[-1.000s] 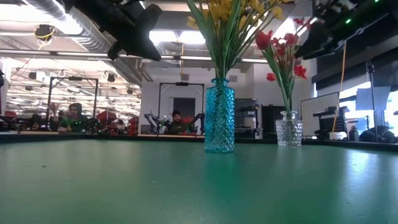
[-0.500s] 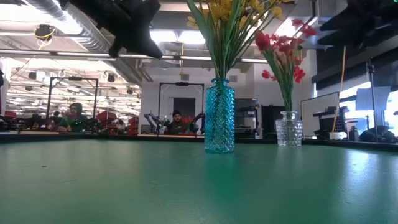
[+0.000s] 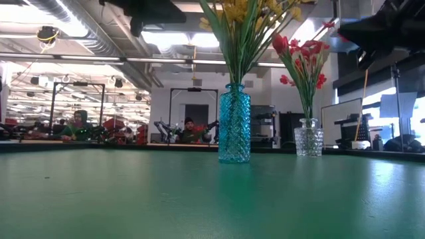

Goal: Sort flowers into vase by color
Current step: Return To Home Position

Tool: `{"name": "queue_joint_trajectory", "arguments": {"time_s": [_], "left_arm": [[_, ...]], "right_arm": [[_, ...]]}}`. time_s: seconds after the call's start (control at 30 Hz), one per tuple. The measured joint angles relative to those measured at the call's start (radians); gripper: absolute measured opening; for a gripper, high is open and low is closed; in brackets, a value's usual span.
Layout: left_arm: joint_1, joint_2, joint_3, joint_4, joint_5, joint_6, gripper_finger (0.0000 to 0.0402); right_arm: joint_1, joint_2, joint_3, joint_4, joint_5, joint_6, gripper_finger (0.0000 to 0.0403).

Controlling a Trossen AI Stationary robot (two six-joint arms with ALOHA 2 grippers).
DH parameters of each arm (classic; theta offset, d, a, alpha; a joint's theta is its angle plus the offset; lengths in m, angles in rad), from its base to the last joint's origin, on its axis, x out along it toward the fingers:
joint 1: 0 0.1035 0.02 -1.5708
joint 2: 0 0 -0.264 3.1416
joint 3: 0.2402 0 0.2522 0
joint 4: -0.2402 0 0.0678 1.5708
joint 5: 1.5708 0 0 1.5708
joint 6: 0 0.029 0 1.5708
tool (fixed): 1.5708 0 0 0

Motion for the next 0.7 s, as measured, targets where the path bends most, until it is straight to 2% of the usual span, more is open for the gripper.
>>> {"name": "queue_joint_trajectory", "arguments": {"time_s": [0.1,0.27,0.47,0.6,0.7], "left_arm": [[-0.016,0.0,0.0,0.003,0.001,0.017,0.0],[-0.034,0.0,-0.037,0.054,0.01,0.011,0.0],[-0.063,0.0,-0.202,0.431,0.169,0.013,0.0],[-0.081,-0.004,-0.336,0.629,0.161,0.014,0.0],[-0.084,-0.015,-0.416,0.714,0.162,0.0,0.0]], "right_arm": [[0.04,0.001,-0.037,0.012,0.036,-0.054,0.001],[0.147,0.001,-0.034,0.028,0.107,-0.13,0.0014],[0.331,0.001,-0.034,0.012,0.247,-0.254,0.0003],[0.474,0.011,-0.05,0.01,0.402,-0.313,0.0004],[0.581,0.02,-0.073,0.004,0.529,-0.348,0.0002]]}}
